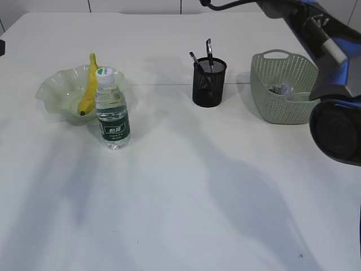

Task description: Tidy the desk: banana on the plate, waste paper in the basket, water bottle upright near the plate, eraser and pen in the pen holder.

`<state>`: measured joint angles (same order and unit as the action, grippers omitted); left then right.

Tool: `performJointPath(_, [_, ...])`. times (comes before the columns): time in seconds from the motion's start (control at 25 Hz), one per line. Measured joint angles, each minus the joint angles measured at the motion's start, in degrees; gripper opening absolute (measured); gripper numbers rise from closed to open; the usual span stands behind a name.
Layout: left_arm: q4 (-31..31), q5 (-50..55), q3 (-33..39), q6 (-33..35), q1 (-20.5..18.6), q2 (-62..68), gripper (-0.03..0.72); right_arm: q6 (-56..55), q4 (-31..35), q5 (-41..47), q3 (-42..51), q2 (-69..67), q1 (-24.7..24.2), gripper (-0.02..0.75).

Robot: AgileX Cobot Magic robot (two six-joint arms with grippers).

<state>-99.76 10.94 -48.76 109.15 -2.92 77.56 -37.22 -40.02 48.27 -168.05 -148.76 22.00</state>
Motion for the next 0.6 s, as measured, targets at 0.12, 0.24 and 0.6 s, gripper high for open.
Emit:
performJointPath(0.12, [0.0,0.0,-1.2,0.0,0.0,-0.5,0.496,2.8,0.1,0.3,0.0,1.9,0.0,-0.011])
performJointPath(0.24, [0.0,0.0,-1.7,0.0,0.0,-1.2,0.496,7.8,2.5,0.3,0.0,4.0,-0.2,-0.011])
performJointPath(0.6, [0.0,0.0,-1.8,0.0,0.0,-1.4,0.496,23.9,13.8,0.6,0.0,11.2,-1.5,-0.011])
